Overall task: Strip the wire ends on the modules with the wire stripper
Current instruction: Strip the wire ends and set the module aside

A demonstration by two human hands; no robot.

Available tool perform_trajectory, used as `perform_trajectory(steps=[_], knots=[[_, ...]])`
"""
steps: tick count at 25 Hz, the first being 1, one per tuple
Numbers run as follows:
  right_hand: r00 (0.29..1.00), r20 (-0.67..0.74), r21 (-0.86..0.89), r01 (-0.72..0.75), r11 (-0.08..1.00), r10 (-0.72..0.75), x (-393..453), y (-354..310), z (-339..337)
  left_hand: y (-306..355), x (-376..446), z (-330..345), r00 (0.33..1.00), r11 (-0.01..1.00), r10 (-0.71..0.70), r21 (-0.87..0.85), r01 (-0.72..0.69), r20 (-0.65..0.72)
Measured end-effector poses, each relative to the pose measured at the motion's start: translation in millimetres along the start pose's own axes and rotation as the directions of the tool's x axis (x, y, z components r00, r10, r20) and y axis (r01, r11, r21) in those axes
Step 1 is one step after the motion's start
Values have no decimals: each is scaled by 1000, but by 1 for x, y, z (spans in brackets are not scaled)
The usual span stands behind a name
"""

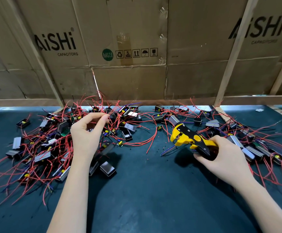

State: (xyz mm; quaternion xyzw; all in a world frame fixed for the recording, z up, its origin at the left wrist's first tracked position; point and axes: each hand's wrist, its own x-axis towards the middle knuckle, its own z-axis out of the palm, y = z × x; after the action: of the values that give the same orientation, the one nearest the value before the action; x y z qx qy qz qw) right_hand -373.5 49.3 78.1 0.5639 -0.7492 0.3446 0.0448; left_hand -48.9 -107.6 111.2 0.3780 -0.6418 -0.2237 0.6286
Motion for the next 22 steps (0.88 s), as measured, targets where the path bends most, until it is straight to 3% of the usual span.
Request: perform_trajectory(steps=[6, 9, 11, 14, 16, 19, 22], knots=[[1000, 2, -2, -4, 1000, 4, 0, 1, 0, 11, -7, 12, 935, 907, -120, -345, 240, 334], [1000, 9, -1, -11, 1000, 11, 1, 1, 0, 16, -18, 31, 827, 889, -70, -341, 305, 558], [1000, 10, -6, -15, 1000, 15, 0, 1, 0, 18, -23, 39, 813, 899, -74, -315, 305, 578], [1000, 4, -1, -12, 1000, 12, 0, 2, 0, 16, -21, 39, 904, 912, -118, -315, 263, 412], [1000, 4, 2, -14, 1000, 14, 0, 2, 1, 14, -20, 38, 928, 938, -110, -271, 215, 355], [1000, 0, -1, -19, 1000, 19, 1, 3, 2, 18, -30, 48, 908, 987, -36, -127, 97, 417], [1000, -12, 7, -20, 1000, 20, 1, 4, 2, 16, -39, 57, 828, 993, 53, 56, -102, 559]])
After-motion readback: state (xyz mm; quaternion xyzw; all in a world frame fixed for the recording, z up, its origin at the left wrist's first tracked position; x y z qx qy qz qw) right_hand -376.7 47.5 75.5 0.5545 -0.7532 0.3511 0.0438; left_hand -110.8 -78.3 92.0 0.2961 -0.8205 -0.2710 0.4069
